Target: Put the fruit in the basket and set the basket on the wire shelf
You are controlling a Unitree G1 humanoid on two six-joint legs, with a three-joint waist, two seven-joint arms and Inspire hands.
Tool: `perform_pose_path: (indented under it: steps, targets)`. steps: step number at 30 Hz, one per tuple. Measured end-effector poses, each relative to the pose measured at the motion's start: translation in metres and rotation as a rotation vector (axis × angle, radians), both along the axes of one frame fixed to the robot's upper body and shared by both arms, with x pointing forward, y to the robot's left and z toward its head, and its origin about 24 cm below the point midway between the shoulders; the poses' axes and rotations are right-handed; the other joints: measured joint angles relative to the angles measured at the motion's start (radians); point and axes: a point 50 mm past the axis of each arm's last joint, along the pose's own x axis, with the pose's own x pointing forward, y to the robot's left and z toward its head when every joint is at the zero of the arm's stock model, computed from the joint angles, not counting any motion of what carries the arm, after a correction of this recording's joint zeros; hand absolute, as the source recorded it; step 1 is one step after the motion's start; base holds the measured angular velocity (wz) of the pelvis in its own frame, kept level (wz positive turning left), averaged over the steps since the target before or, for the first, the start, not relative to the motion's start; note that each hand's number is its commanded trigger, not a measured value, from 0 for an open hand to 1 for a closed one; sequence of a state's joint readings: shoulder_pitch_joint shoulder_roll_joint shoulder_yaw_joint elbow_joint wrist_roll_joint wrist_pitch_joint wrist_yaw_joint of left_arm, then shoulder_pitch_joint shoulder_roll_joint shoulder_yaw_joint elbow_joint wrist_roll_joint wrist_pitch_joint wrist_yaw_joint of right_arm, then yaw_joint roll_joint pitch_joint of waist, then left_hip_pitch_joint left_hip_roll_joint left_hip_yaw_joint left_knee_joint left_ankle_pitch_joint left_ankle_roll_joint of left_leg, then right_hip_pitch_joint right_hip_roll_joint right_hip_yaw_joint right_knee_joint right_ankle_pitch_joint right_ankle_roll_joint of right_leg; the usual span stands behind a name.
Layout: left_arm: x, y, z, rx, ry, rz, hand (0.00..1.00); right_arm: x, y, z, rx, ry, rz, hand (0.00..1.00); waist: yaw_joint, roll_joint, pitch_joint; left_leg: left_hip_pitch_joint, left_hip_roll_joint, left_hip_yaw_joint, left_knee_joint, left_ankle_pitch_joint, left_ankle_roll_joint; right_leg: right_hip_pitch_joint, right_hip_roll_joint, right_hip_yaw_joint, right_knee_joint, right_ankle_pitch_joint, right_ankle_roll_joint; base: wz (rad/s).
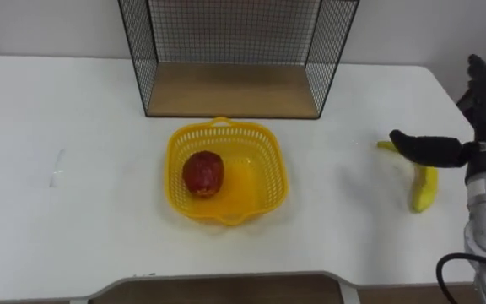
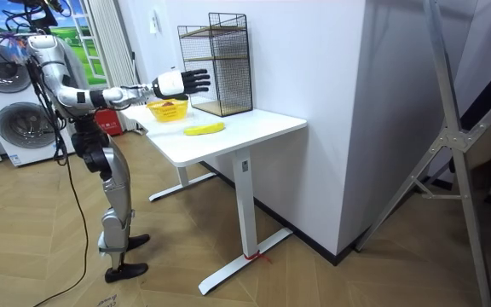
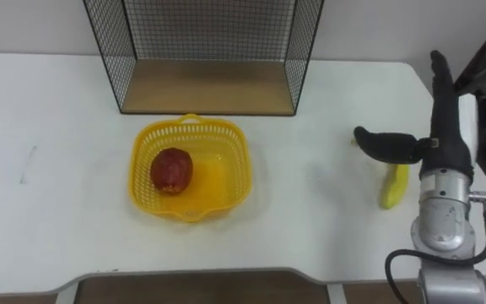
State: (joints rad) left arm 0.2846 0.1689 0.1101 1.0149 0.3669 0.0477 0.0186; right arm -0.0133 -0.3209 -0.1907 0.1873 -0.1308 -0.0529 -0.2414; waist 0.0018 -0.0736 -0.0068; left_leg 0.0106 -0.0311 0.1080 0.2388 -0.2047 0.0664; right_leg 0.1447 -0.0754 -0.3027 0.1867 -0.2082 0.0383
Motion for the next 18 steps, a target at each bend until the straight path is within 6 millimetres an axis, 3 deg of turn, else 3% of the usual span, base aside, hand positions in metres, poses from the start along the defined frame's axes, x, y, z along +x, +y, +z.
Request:
perform_pose_path:
  steps: [7,18]
  targets:
    - [0.005,0.002,0.001,0.011,0.000,0.008,0.00,-0.001,-0.008,-0.021,0.025,0.111,-0.045,0.00,0.006,-0.004,0.0014,-0.001,0.000,-0.002,-0.001,0.000,0.000,-0.001,0.000,-0.001,0.000,0.000,0.000,0.00]
    - [0.003,0.003,0.001,-0.014,0.036,0.014,0.00,0.006,-0.022,-0.052,0.085,0.348,-0.039,0.00,0.022,-0.009,0.0102,-0.003,-0.001,-0.005,-0.001,0.000,0.000,-0.001,-0.004,-0.026,0.000,0.000,0.001,0.00]
